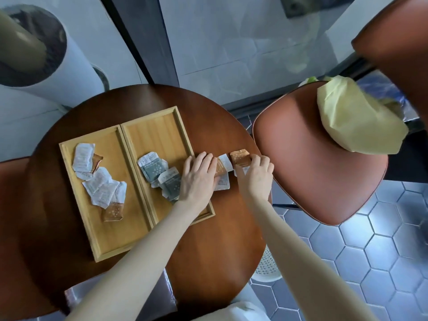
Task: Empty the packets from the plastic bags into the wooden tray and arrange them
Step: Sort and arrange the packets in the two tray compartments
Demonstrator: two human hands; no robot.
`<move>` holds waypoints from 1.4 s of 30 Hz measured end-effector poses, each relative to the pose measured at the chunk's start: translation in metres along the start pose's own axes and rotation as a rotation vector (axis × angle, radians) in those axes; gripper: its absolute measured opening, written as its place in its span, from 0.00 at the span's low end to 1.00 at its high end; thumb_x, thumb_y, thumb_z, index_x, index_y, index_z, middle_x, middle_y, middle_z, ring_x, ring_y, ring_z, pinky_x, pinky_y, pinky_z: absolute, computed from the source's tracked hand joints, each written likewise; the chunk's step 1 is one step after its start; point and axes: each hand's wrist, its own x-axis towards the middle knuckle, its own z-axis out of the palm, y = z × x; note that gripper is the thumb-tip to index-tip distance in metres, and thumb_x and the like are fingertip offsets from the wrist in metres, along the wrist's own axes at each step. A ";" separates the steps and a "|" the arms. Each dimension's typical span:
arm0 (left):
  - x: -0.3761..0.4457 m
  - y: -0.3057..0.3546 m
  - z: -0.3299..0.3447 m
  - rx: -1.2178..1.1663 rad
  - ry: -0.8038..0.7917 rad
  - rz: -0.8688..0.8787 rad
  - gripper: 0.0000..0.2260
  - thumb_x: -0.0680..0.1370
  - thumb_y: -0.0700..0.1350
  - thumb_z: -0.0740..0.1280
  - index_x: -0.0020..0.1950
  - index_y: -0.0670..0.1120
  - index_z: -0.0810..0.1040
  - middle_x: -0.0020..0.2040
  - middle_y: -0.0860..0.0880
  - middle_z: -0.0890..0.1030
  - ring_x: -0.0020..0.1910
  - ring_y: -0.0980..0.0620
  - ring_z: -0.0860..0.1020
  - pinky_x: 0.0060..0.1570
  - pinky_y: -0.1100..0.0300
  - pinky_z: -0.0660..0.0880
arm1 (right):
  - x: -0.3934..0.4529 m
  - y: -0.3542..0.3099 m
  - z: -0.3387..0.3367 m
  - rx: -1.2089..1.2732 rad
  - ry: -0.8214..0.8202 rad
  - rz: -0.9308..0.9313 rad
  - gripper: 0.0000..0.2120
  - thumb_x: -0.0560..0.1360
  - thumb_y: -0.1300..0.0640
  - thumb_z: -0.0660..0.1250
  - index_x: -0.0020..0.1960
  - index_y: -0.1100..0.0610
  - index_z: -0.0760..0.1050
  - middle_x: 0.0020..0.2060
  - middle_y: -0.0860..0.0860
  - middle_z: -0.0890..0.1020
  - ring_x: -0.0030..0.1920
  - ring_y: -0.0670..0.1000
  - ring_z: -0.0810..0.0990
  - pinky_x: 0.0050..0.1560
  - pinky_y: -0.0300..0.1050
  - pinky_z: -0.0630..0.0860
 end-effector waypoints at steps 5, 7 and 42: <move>0.005 0.001 -0.003 -0.053 0.047 -0.006 0.16 0.74 0.45 0.68 0.60 0.42 0.77 0.59 0.44 0.80 0.59 0.44 0.76 0.61 0.46 0.71 | 0.006 -0.011 0.003 0.180 -0.013 0.129 0.15 0.73 0.58 0.65 0.58 0.61 0.71 0.57 0.57 0.74 0.59 0.58 0.70 0.56 0.50 0.69; 0.006 0.002 -0.005 -0.069 0.029 -0.020 0.15 0.74 0.44 0.68 0.60 0.42 0.77 0.59 0.44 0.80 0.58 0.44 0.77 0.61 0.46 0.71 | 0.010 -0.012 0.001 0.266 -0.068 0.179 0.12 0.72 0.59 0.66 0.55 0.59 0.72 0.53 0.56 0.77 0.57 0.57 0.73 0.53 0.51 0.72; -0.196 -0.110 -0.028 -0.598 0.419 -0.565 0.13 0.76 0.38 0.65 0.60 0.41 0.78 0.58 0.43 0.81 0.54 0.44 0.80 0.54 0.53 0.78 | -0.131 -0.125 0.013 0.407 -0.525 -0.320 0.13 0.69 0.61 0.71 0.52 0.61 0.78 0.42 0.58 0.84 0.37 0.52 0.78 0.39 0.44 0.71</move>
